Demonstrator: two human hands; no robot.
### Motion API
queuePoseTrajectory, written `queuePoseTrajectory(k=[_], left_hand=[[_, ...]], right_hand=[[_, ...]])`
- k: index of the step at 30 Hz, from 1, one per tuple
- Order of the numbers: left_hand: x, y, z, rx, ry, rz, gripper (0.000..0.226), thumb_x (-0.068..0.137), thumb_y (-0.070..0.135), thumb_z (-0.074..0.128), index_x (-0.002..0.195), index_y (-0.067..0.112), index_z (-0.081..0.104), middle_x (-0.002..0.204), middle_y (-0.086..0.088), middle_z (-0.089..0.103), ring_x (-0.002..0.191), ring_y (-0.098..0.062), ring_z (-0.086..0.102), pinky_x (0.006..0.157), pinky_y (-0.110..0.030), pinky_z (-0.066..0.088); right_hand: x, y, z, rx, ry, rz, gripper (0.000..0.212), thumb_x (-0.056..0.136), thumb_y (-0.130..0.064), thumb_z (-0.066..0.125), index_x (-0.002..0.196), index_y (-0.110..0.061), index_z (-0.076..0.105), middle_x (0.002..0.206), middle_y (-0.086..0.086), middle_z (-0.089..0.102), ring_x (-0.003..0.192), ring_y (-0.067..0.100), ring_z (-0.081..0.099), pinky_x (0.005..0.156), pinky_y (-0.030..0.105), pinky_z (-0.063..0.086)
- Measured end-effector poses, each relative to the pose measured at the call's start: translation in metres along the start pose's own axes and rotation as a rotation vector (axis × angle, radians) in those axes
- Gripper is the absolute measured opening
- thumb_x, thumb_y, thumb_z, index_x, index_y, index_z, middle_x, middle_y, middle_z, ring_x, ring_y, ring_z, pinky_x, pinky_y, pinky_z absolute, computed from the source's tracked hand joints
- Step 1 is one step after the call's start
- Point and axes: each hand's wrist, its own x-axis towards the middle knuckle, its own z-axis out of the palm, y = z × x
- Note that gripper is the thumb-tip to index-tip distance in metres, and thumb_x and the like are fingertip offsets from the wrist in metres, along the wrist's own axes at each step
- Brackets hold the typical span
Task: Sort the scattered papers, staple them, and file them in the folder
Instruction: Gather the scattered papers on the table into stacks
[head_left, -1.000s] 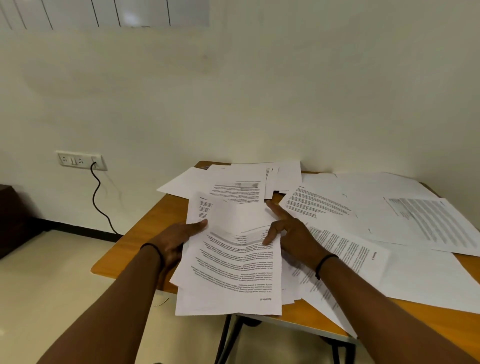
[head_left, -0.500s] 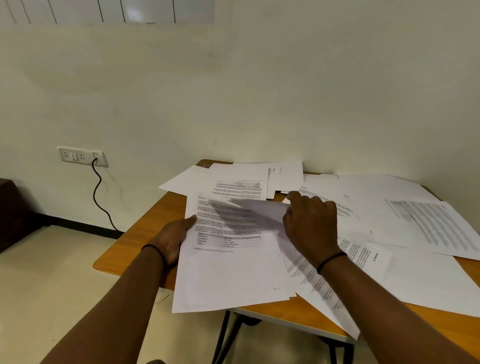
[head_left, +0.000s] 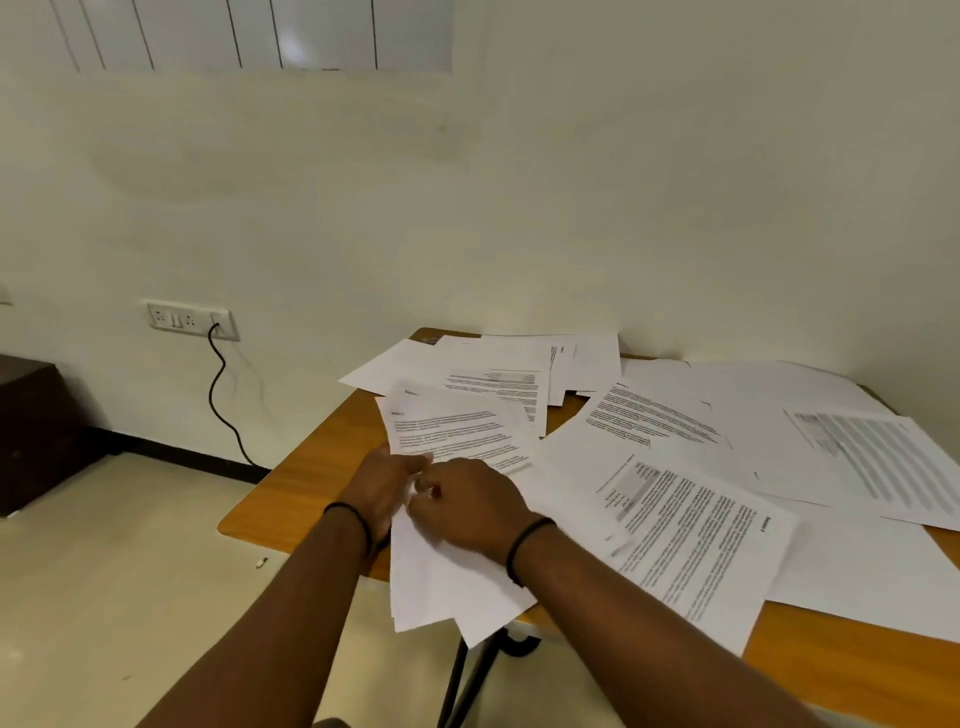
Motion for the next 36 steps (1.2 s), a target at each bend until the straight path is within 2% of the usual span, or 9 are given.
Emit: queuePoseTrajectory(k=[3, 5, 9, 12, 18, 25, 30, 32, 36], left_hand=[[-0.005, 0.005, -0.015, 0.112, 0.012, 0.082, 0.031, 0.096, 0.0, 0.055, 0.127, 0.004, 0.059, 0.118, -0.019, 0.07, 0.097, -0.036, 0.071, 0.076, -0.044, 0.059], [-0.006, 0.015, -0.028, 0.142, -0.058, 0.16, 0.034, 0.096, 0.009, 0.059, 0.13, 0.007, 0.058, 0.123, -0.018, 0.068, 0.106, -0.037, 0.069, 0.085, -0.048, 0.058], [-0.008, 0.054, -0.03, 0.046, -0.09, 0.357, 0.047, 0.085, 0.026, 0.072, 0.129, 0.014, 0.061, 0.129, -0.011, 0.066, 0.118, -0.03, 0.064, 0.092, -0.038, 0.056], [-0.014, 0.083, -0.015, 0.028, -0.085, 0.487, 0.04, 0.088, 0.025, 0.066, 0.126, 0.013, 0.062, 0.123, -0.009, 0.069, 0.111, -0.025, 0.068, 0.089, -0.035, 0.057], [-0.02, 0.077, -0.01, 0.236, 0.051, 0.595, 0.056, 0.07, 0.037, 0.08, 0.119, 0.014, 0.067, 0.114, -0.002, 0.074, 0.104, -0.019, 0.071, 0.085, -0.029, 0.057], [-0.016, 0.025, -0.037, 0.182, 0.147, 0.333, 0.028, 0.092, 0.009, 0.064, 0.12, 0.007, 0.064, 0.108, -0.007, 0.074, 0.092, -0.02, 0.074, 0.072, -0.028, 0.06], [0.001, 0.017, -0.056, 0.263, 0.208, 0.199, 0.033, 0.093, 0.005, 0.062, 0.126, 0.008, 0.06, 0.118, -0.013, 0.069, 0.101, -0.032, 0.067, 0.088, -0.044, 0.054], [0.003, 0.009, -0.058, 0.314, 0.227, 0.172, 0.027, 0.094, 0.005, 0.061, 0.119, 0.013, 0.062, 0.115, -0.012, 0.068, 0.097, -0.03, 0.067, 0.082, -0.04, 0.054], [0.005, 0.005, -0.057, 0.363, 0.255, 0.112, 0.022, 0.094, 0.004, 0.061, 0.115, 0.01, 0.063, 0.117, -0.017, 0.067, 0.095, -0.033, 0.066, 0.079, -0.04, 0.054]], right_hand=[[0.006, 0.017, -0.014, 0.169, 0.181, 0.157, 0.028, 0.089, -0.037, 0.051, 0.076, -0.016, 0.065, 0.084, 0.003, 0.068, 0.085, 0.025, 0.062, 0.077, 0.035, 0.052], [0.008, 0.041, -0.032, 0.147, 0.428, 0.288, 0.036, 0.086, -0.047, 0.059, 0.102, -0.015, 0.064, 0.106, 0.006, 0.066, 0.103, 0.027, 0.06, 0.084, 0.034, 0.051], [0.009, 0.07, -0.076, 0.746, 0.317, 0.397, 0.114, 0.065, -0.06, 0.081, 0.152, -0.015, 0.023, 0.148, 0.014, 0.043, 0.132, 0.03, 0.048, 0.11, 0.044, 0.042], [0.008, 0.063, -0.089, 0.993, 0.335, 0.143, 0.058, 0.078, -0.032, 0.08, 0.128, -0.014, 0.058, 0.12, 0.008, 0.069, 0.107, 0.022, 0.068, 0.093, 0.037, 0.056], [0.005, 0.037, -0.056, 0.888, 0.493, -0.01, 0.028, 0.095, -0.017, 0.064, 0.111, -0.038, 0.056, 0.109, -0.017, 0.065, 0.097, -0.006, 0.064, 0.081, 0.016, 0.054], [-0.018, 0.062, -0.018, 0.777, 0.416, 0.268, 0.039, 0.094, -0.055, 0.047, 0.11, -0.021, 0.059, 0.106, -0.007, 0.067, 0.097, 0.01, 0.065, 0.071, 0.012, 0.05], [-0.032, 0.104, -0.018, -0.187, 0.137, 0.477, 0.097, 0.078, -0.082, 0.048, 0.146, -0.015, 0.035, 0.148, 0.016, 0.043, 0.137, 0.035, 0.04, 0.111, 0.047, 0.036], [-0.036, 0.108, -0.014, -0.271, 0.016, 0.496, 0.106, 0.077, -0.086, 0.04, 0.154, -0.015, 0.019, 0.158, 0.019, 0.025, 0.146, 0.04, 0.021, 0.118, 0.052, 0.019], [-0.035, 0.109, -0.016, -0.3, 0.029, 0.47, 0.097, 0.079, -0.084, 0.043, 0.15, -0.019, 0.027, 0.151, 0.011, 0.04, 0.14, 0.036, 0.034, 0.111, 0.05, 0.033]])
